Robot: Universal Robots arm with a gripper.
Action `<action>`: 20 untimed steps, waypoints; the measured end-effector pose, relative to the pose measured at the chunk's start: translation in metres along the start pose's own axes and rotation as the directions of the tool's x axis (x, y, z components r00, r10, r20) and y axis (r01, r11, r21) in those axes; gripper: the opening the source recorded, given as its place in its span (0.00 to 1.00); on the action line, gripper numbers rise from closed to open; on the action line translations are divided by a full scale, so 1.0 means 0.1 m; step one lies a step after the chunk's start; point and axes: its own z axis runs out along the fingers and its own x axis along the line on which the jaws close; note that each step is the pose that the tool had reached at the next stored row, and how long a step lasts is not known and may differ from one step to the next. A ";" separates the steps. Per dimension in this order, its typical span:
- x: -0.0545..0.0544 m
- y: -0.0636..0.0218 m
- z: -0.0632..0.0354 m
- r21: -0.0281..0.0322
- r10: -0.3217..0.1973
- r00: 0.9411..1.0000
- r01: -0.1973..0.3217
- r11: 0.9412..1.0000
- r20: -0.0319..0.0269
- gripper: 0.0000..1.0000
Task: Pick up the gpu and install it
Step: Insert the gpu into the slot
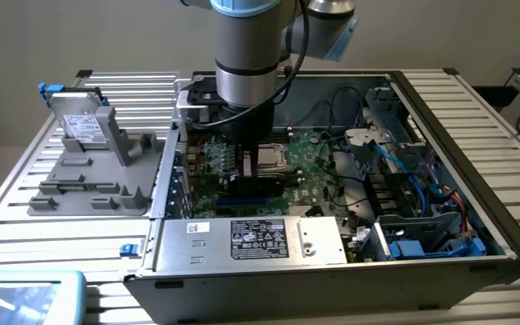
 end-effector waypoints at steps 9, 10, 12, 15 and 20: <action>0.01 0.002 0.000 0.004 0.021 1.000 -0.021 1.000 0.016 0.28; 0.01 0.003 0.001 0.004 0.023 1.000 -0.023 1.000 0.018 0.28; 0.02 0.004 0.002 0.004 0.023 1.000 -0.024 1.000 0.021 0.28; 0.03 0.011 0.002 0.003 0.024 0.999 -0.024 1.000 0.025 0.28; 0.04 0.018 0.003 0.003 0.024 0.999 -0.024 1.000 0.030 0.28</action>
